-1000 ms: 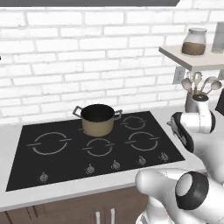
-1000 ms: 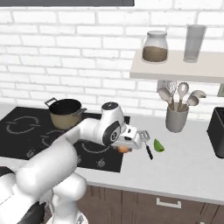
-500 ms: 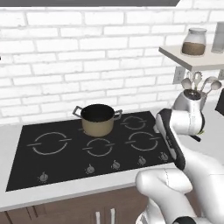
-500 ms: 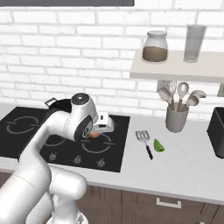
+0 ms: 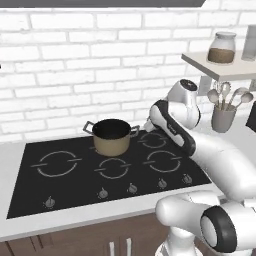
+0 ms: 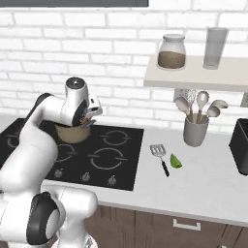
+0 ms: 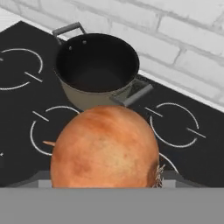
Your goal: Put the onion and lemon wedge in the pot. Retrieve the spatula and lightly stir the vegetables in the pot.
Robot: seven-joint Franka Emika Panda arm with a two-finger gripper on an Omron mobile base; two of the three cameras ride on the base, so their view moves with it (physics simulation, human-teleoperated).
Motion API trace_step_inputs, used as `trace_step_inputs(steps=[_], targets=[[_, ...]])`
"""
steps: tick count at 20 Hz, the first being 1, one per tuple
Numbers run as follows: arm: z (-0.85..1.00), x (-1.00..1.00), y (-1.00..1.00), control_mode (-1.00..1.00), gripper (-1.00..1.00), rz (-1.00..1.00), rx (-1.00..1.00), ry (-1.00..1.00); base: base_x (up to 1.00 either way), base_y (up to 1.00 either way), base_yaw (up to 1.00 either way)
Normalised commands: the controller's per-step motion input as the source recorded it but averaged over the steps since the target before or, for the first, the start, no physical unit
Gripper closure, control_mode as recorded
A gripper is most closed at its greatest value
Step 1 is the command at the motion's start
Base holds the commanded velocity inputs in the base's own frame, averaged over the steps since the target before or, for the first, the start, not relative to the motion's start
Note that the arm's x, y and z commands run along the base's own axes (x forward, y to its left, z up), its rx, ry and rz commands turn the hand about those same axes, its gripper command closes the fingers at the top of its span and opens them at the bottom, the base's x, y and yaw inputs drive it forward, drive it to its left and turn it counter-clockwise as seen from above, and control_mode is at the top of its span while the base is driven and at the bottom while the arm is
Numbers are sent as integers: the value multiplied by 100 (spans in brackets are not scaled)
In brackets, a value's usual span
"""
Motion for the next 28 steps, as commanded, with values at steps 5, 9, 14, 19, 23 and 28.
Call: trace_step_inputs(steps=[5,9,14,19,23,28], targets=[[7,100,100,-100,100,6,-2,16,0,0,0],[-52,100,97,-100,100,-4,-12,38,0,0,0],[-63,72,32,-100,100,-1,-7,29,0,0,0],[-72,25,1,-100,100,-1,-8,-1,0,0,0],[-52,1,1,-100,-100,-2,-5,-9,0,0,0],[-1,-12,-1,-100,-100,-4,0,-18,0,0,0]])
